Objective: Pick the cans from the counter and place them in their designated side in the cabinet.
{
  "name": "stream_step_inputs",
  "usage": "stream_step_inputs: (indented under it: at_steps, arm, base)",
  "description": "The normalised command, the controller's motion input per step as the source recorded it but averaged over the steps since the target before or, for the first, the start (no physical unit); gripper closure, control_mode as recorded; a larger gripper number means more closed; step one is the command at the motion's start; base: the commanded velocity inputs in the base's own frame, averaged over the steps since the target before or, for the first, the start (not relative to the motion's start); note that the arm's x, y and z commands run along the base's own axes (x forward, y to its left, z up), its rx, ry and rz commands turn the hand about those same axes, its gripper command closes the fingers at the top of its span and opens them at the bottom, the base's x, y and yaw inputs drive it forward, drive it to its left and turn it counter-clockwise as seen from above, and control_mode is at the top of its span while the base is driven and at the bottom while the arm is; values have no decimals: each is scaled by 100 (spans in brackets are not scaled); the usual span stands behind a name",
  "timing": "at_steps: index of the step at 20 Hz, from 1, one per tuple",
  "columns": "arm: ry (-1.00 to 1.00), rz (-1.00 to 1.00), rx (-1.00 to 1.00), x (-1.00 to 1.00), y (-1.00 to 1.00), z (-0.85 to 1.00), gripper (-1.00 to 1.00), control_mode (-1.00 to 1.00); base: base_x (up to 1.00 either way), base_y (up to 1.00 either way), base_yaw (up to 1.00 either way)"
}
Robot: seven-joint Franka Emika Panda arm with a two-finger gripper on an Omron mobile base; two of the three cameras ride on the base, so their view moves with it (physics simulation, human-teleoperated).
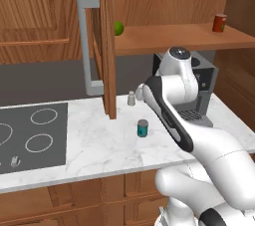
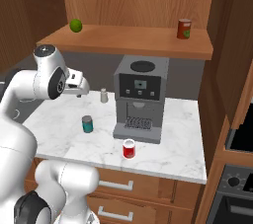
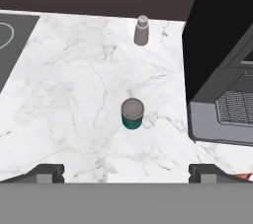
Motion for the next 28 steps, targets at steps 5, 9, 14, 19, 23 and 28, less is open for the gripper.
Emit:
stream_step_inputs:
  at_steps: [5, 9, 14, 19, 23, 28]
  arm:
    - [0, 4, 0, 0, 0, -6, -100, -100]
    - [0, 3, 0, 0, 0, -3, -100, -100]
    - [1, 0, 0, 0, -1, -1, -100, -100]
    - [0, 0, 0, 0, -1, 0, -100, -100]
    - [0, 0, 0, 0, -3, -2, -100, -100]
    - [0, 0, 0, 1, -1, -7, -100, -100]
  base:
    - [0, 0, 0]
    - [0, 0, 0]
    - [0, 0, 0]
    - [0, 0, 0]
    - [0, 0, 0]
    - [0, 0, 0]
